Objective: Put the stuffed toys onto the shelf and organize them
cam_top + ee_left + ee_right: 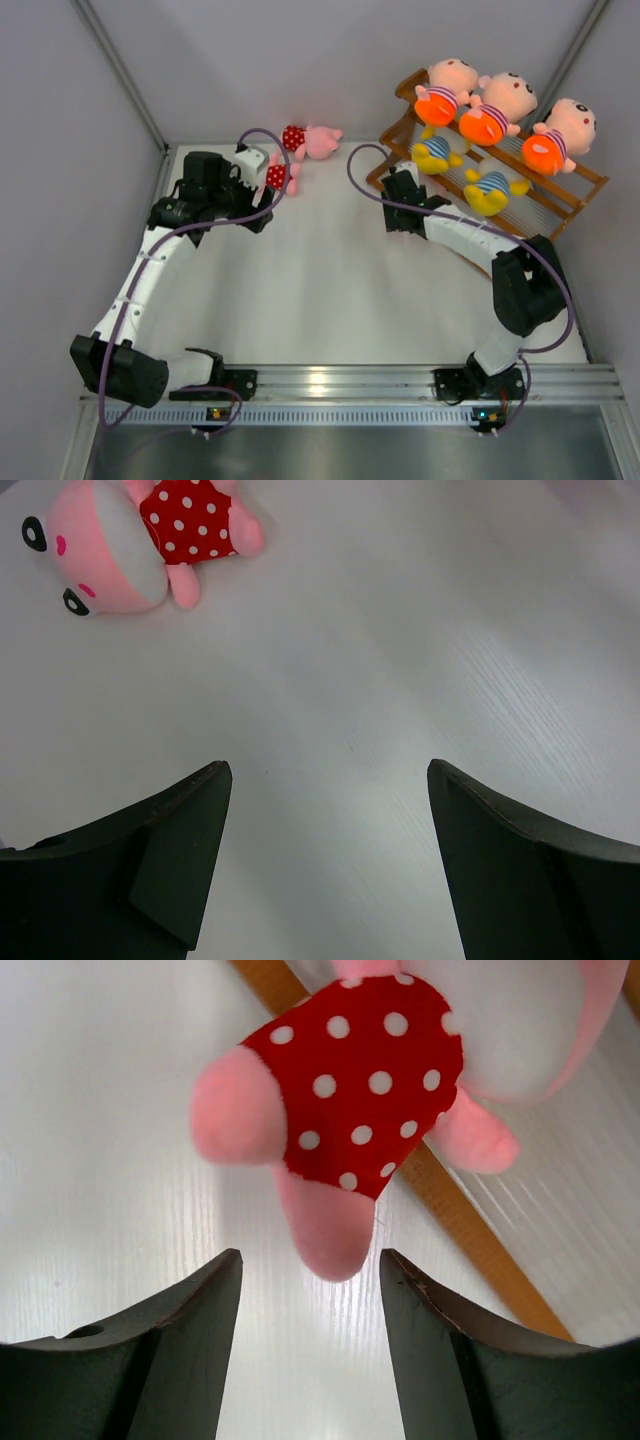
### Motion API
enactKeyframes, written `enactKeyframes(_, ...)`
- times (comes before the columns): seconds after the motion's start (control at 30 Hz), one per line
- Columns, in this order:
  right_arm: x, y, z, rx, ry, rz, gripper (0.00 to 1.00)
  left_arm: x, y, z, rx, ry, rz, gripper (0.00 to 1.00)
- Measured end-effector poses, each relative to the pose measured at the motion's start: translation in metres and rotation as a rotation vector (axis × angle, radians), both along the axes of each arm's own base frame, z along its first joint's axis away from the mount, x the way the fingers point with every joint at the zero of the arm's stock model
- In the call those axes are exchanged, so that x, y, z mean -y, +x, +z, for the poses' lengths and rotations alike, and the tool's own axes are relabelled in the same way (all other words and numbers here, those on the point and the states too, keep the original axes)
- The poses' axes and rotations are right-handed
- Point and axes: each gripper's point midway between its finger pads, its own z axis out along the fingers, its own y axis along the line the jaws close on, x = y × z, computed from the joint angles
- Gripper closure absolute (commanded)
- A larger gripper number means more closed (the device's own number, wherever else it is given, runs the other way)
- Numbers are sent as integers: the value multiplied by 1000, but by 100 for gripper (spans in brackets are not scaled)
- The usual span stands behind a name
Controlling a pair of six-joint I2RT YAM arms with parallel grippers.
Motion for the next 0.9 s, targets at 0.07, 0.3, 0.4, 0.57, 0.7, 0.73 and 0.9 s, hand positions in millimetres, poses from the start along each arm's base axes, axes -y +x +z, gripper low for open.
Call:
enactKeyframes(0.07, -6, -3, 9, 19, -70, 73, 39, 0, 0, 0, 0, -1, -1, 15)
enactKeyframes(0.3, -5, 3, 17, 11, -323, 255, 42, 1, 0, 0, 0, -2, -7, 15)
enactKeyframes(0.4, -1, 17, 15, 6, -430, 276, 44, 0, 0, 0, 1, 3, -8, 15)
enactKeyframes(0.57, 4, 28, -2, -43, -560, 329, 46, -2, 0, -1, 0, 15, -5, 15)
enactKeyframes(0.7, 4, 33, -14, -74, -613, 374, 54, -2, 2, 0, 4, 22, -7, 15)
enactKeyframes(0.73, 5, 34, -16, -81, -629, 382, 57, -2, 3, 1, 5, 22, -7, 15)
enactKeyframes(0.9, 6, 45, -16, -91, -696, 414, 78, -1, 8, 0, 0, 27, -10, 15)
